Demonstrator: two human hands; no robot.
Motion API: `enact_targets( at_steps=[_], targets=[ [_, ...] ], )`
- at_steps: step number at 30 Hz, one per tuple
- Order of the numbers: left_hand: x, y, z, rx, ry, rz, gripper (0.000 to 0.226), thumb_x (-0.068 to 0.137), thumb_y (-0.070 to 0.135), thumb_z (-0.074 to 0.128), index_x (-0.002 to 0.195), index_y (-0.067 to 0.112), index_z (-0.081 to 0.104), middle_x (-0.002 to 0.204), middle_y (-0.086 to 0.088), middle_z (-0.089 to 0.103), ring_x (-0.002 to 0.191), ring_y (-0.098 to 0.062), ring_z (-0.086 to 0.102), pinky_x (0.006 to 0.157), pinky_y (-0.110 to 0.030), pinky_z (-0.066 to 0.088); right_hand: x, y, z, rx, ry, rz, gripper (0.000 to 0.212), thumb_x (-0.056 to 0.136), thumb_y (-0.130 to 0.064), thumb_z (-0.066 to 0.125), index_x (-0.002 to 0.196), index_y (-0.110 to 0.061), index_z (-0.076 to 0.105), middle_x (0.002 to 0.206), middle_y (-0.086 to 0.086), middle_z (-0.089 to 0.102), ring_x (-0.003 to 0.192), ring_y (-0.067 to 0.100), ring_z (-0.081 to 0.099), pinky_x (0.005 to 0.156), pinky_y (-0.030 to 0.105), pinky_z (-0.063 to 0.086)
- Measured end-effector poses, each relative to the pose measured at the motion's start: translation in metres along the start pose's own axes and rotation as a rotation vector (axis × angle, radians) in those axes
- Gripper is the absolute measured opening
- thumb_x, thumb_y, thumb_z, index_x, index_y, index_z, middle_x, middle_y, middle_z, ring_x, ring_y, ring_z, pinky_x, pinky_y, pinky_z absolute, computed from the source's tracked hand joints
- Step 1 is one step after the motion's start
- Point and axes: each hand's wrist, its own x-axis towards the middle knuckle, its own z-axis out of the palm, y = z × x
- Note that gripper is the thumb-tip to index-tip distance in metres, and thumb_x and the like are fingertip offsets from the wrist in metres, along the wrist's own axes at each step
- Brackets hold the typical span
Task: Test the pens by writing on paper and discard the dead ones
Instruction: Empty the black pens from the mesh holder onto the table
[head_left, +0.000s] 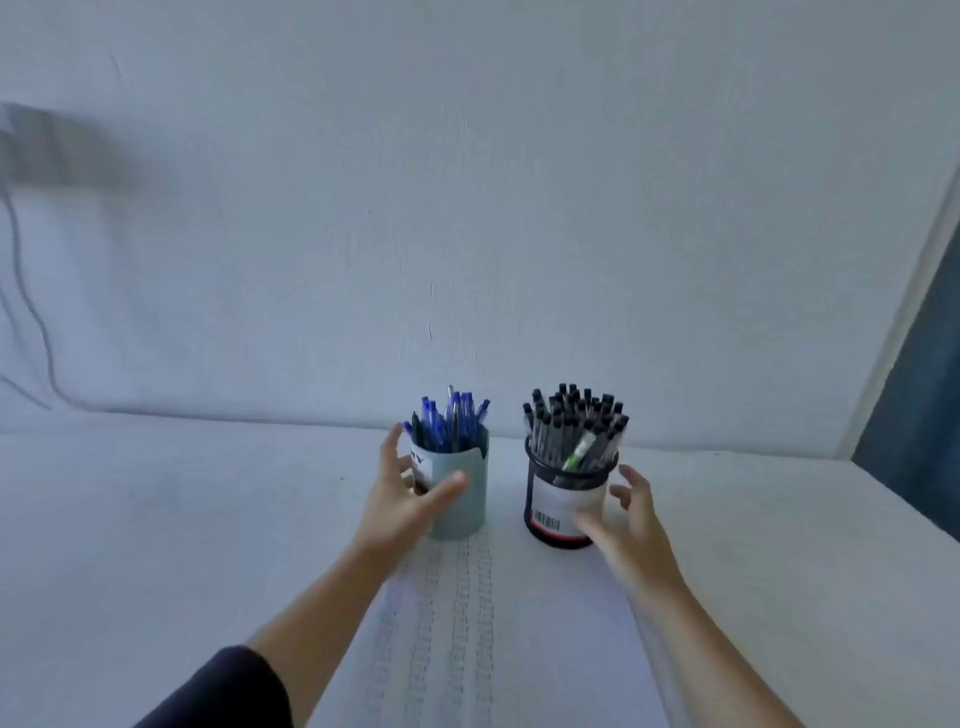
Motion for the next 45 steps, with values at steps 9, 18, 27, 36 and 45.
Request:
enact_targets(
  at_steps=[9,18,27,36,45],
  targets=[
    [-0.007,-0.005,-0.026,0.369,0.284,0.117,0.071,0.068,0.020,0.084,0.123,0.016,0.039,0.103,0.000,0.056,0.093,-0.022,0.056,0.081,-0.041,0.053,0.003,0.010,-0.004,-0.292,-0.048,-0.099,0.093,0.082,-0.024,0.069,0.152,-0.020,0.008,0.146,0.011,0.036,0.132,0.028,0.039,0.100,0.034,0.035],
    [-0.041,0.002,-0.088,0.497,0.545,-0.011,0.075,0.074,0.022,0.079,0.128,0.006,0.030,0.127,-0.020,0.049,0.115,-0.037,0.049,0.087,-0.046,0.045,-0.046,0.008,-0.013,-0.499,-0.185,-0.090,0.084,0.076,-0.038,0.065,0.148,-0.018,0.028,0.149,0.006,0.039,0.134,0.024,0.040,0.108,0.035,0.034],
    [-0.080,0.022,-0.021,0.923,0.523,0.402,0.088,0.090,0.036,0.058,0.152,0.021,-0.003,0.157,-0.018,-0.003,0.145,-0.032,-0.001,0.117,-0.044,0.003,-0.046,0.007,-0.016,-0.782,-0.247,-0.105,0.040,0.083,-0.051,0.051,0.114,-0.025,0.055,0.122,-0.006,0.056,0.117,0.018,0.051,0.101,0.032,0.034],
    [-0.052,0.002,0.053,1.283,-0.281,0.050,0.078,0.088,0.063,0.046,0.149,0.024,0.014,0.150,-0.013,0.029,0.139,-0.034,0.023,0.107,-0.057,0.022,-0.024,0.011,-0.002,-0.904,-0.185,-0.115,0.075,0.086,-0.057,0.045,0.148,-0.021,0.023,0.150,0.001,0.035,0.139,0.019,0.030,0.115,0.041,0.016],
    [-0.051,-0.003,0.018,1.256,-0.154,0.243,0.059,0.092,0.050,0.050,0.146,0.033,0.031,0.143,0.001,0.045,0.130,-0.020,0.042,0.108,-0.039,0.031,-0.013,0.004,-0.011,-0.822,-0.151,-0.111,0.085,0.072,-0.061,0.065,0.137,-0.018,0.031,0.128,0.005,0.046,0.128,0.025,0.037,0.099,0.036,0.030]
  ],
)
